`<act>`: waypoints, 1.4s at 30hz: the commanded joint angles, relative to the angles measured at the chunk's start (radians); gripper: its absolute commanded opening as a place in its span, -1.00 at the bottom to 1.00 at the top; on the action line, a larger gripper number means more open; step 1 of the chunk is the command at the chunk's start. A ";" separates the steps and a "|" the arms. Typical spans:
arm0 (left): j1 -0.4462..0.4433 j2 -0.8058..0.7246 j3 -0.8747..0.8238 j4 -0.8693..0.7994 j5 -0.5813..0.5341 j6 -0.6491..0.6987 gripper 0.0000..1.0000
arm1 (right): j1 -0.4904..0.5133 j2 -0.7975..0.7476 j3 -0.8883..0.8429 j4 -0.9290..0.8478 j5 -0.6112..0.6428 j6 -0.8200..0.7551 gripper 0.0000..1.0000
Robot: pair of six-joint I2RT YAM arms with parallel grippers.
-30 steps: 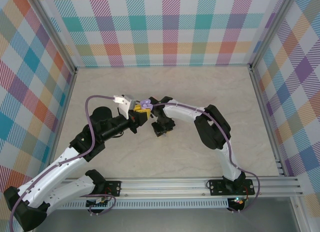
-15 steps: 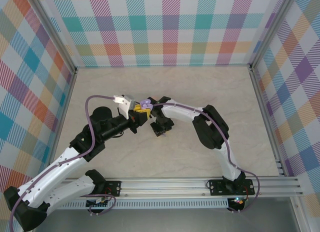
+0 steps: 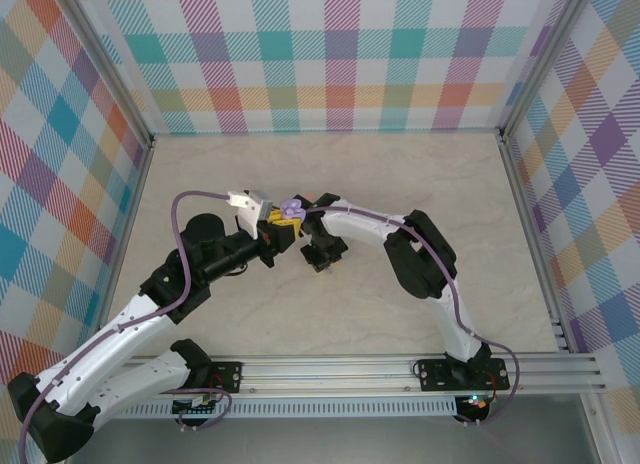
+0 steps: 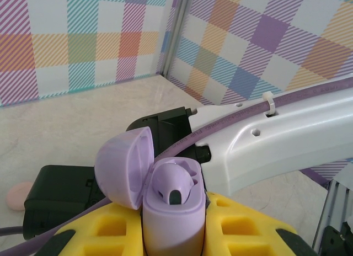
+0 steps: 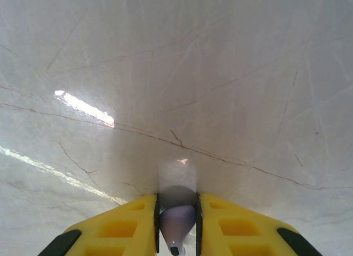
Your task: Insert wireless bluetooth earbuds into charging case
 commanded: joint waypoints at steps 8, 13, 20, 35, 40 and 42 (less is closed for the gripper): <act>0.010 0.067 0.021 -0.022 -0.024 -0.059 -0.89 | -0.111 -0.080 -0.146 0.081 -0.129 0.135 -0.59; 0.023 0.147 0.023 -0.016 -0.003 -0.102 -0.90 | -0.180 -0.165 -0.255 0.181 -0.229 0.179 -0.58; 0.049 0.256 0.016 -0.014 0.037 -0.124 -0.90 | -0.290 -0.280 -0.424 0.324 -0.352 0.241 -0.58; 0.063 0.427 -0.055 0.167 0.117 -0.167 -0.89 | -0.375 -0.682 -0.611 0.513 -0.470 0.325 -0.57; 0.062 0.423 -0.079 0.248 0.141 -0.152 -0.89 | -0.375 -0.793 -0.624 0.577 -0.528 0.363 -0.55; 0.060 0.417 -0.088 0.283 0.149 -0.140 -0.89 | -0.374 -0.832 -0.621 0.593 -0.551 0.368 -0.54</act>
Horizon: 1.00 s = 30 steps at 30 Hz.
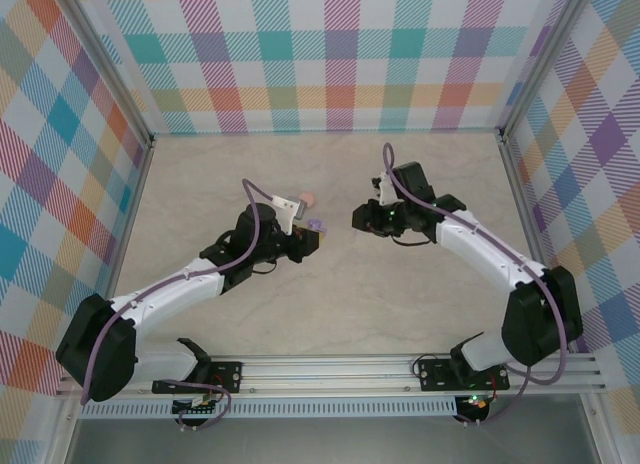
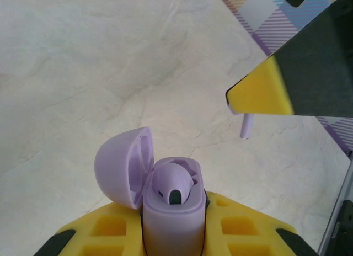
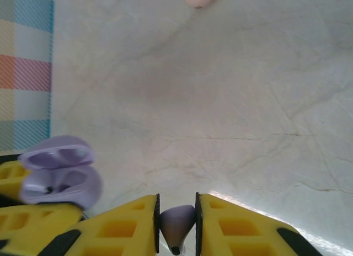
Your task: Insert wireless bluetooth earbuds into charging case
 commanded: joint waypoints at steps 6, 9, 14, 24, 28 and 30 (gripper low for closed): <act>-0.018 -0.043 -0.048 0.205 0.074 0.098 -0.87 | 0.024 -0.159 -0.014 0.132 -0.106 0.036 -0.51; -0.038 -0.076 -0.070 0.265 0.084 0.139 -0.87 | 0.051 -0.204 -0.003 0.152 -0.094 0.026 -0.49; -0.056 -0.120 -0.086 0.321 0.093 0.182 -0.86 | 0.096 -0.236 0.028 0.146 -0.047 0.002 -0.49; -0.080 -0.130 -0.073 0.329 0.116 0.200 -0.87 | 0.140 -0.226 0.047 0.157 -0.029 -0.018 -0.48; -0.084 -0.130 -0.069 0.326 0.121 0.206 -0.87 | 0.144 -0.219 0.049 0.162 -0.026 -0.018 -0.48; -0.087 -0.131 -0.066 0.325 0.129 0.207 -0.87 | 0.146 -0.217 0.050 0.160 -0.018 -0.020 -0.48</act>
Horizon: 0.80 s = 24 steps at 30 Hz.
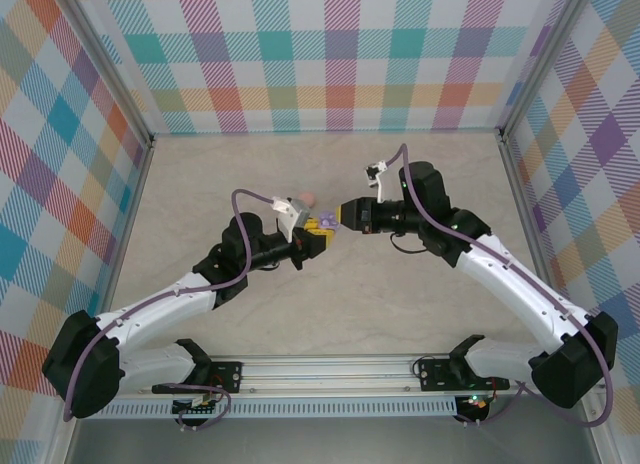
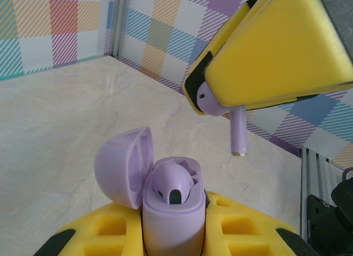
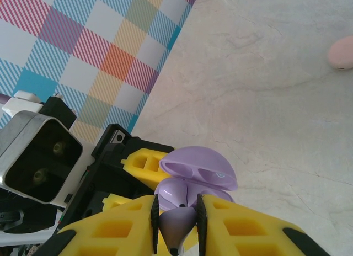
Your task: Insert wireless bluetooth earbuds into charging case
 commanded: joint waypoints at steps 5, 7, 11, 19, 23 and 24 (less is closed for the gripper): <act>-0.020 -0.012 0.020 0.033 0.038 0.023 -0.87 | 0.010 0.017 0.037 0.036 0.010 -0.023 -0.48; -0.023 -0.012 0.024 0.030 0.041 0.023 -0.87 | 0.010 0.020 0.037 0.037 0.009 -0.022 -0.48; -0.026 -0.012 0.028 0.023 0.043 0.024 -0.87 | 0.011 0.023 0.037 0.041 0.009 -0.021 -0.48; -0.029 -0.010 0.035 0.022 0.044 0.008 -0.86 | 0.013 0.029 0.034 0.040 0.009 -0.021 -0.48; -0.030 -0.009 0.036 0.027 0.037 -0.010 -0.85 | 0.017 0.033 0.034 0.037 0.009 -0.023 -0.48; -0.030 -0.008 0.039 0.027 0.036 -0.015 -0.85 | 0.015 0.034 0.034 0.038 0.010 -0.024 -0.48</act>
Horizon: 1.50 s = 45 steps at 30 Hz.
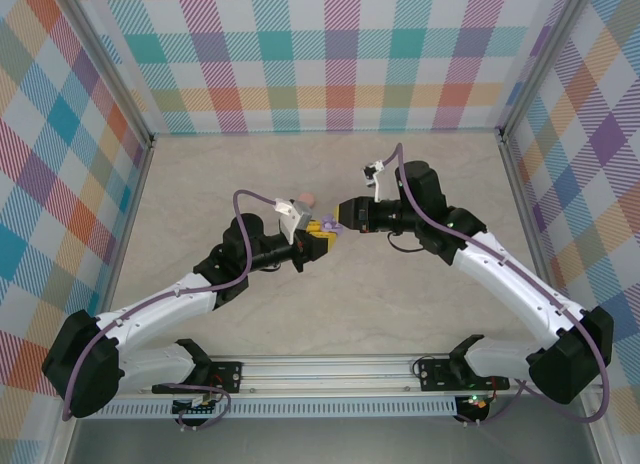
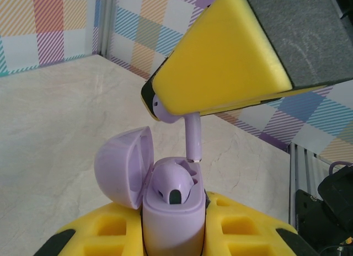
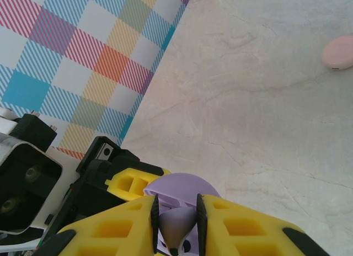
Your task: Insert wireless bluetooth earbuds into charging case
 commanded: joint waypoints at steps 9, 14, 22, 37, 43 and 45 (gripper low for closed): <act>-0.019 0.001 0.041 0.032 0.002 -0.036 -0.85 | 0.018 0.021 0.027 0.023 0.002 -0.028 -0.48; -0.019 0.003 0.043 0.035 -0.012 -0.046 -0.85 | 0.023 0.023 0.030 0.012 0.008 -0.036 -0.48; -0.019 0.011 0.050 0.031 -0.016 -0.055 -0.83 | 0.039 0.040 0.041 -0.016 0.015 -0.050 -0.48; -0.019 0.006 0.050 0.025 -0.037 -0.048 -0.83 | 0.052 0.046 0.066 -0.074 0.075 -0.071 -0.42; -0.018 0.004 0.050 0.025 -0.038 -0.046 -0.83 | 0.054 0.042 0.073 -0.085 0.083 -0.076 -0.35; -0.019 0.003 0.050 0.025 -0.039 -0.043 -0.84 | 0.054 0.042 0.077 -0.086 0.081 -0.077 -0.33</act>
